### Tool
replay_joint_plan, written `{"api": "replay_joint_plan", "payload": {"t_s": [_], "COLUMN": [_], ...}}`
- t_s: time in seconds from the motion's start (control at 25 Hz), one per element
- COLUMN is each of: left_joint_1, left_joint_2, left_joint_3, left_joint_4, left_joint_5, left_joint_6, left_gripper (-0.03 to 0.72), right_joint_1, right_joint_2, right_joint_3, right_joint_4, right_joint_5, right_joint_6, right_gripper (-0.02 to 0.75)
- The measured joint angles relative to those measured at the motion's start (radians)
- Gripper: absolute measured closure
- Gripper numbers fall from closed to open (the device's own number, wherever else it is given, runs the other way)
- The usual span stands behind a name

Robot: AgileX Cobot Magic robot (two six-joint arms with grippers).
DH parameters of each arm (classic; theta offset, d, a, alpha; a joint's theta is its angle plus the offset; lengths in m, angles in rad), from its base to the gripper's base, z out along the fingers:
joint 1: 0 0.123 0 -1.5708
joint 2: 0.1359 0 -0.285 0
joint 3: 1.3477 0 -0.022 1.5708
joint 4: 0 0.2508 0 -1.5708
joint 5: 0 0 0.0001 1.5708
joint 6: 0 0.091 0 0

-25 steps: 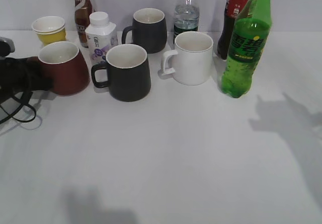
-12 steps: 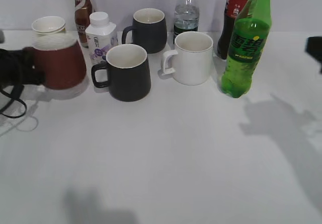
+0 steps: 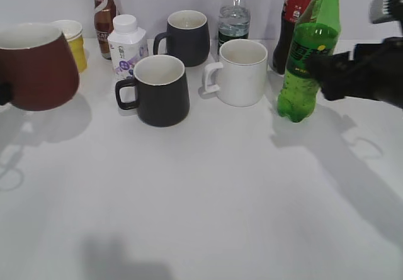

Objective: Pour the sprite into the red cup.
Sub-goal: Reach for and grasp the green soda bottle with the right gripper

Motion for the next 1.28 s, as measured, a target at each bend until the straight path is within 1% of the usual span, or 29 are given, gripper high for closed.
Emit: {"api": "replay_joint_plan", "payload": {"t_s": [0.24, 0.4, 0.52, 0.64, 0.76, 0.92, 1.08, 1.12, 1.28], "left_joint_1": [0.0, 0.0, 0.0, 0.0, -0.002, -0.045, -0.116, -0.135, -0.202], "left_joint_2": [-0.191, -0.277, -0.325, -0.357, -0.374, -0.374, -0.374, -0.374, -0.374], "left_joint_3": [0.041, 0.042, 0.043, 0.043, 0.044, 0.044, 0.044, 0.044, 0.044], "left_joint_4": [0.012, 0.047, 0.056, 0.056, 0.067, 0.087, 0.091, 0.091, 0.092], "left_joint_5": [0.131, 0.213, 0.247, 0.285, 0.316, 0.327, 0.351, 0.36, 0.388], "left_joint_6": [-0.025, -0.062, -0.068, -0.074, -0.103, -0.113, -0.115, -0.115, -0.115], "left_gripper": [0.641, 0.641, 0.641, 0.641, 0.641, 0.641, 0.641, 0.641, 0.641], "right_joint_1": [0.0, 0.0, 0.0, 0.0, 0.0, 0.0, 0.0, 0.0, 0.0], "right_joint_2": [0.169, 0.269, 0.335, 0.39, 0.436, 0.469, 0.496, 0.499, 0.5], "right_joint_3": [-0.082, -0.11, -0.111, -0.112, -0.112, -0.113, -0.113, -0.113, -0.113], "right_joint_4": [0.008, 0.011, 0.05, 0.116, 0.13, 0.13, 0.136, 0.138, 0.146], "right_joint_5": [-0.084, -0.159, -0.24, -0.322, -0.398, -0.461, -0.526, -0.534, -0.543], "right_joint_6": [0.0, -0.001, -0.004, -0.011, -0.012, -0.013, -0.013, -0.013, -0.014], "right_gripper": [0.077, 0.077, 0.077, 0.083, 0.111, 0.195, 0.305, 0.319, 0.32]}}
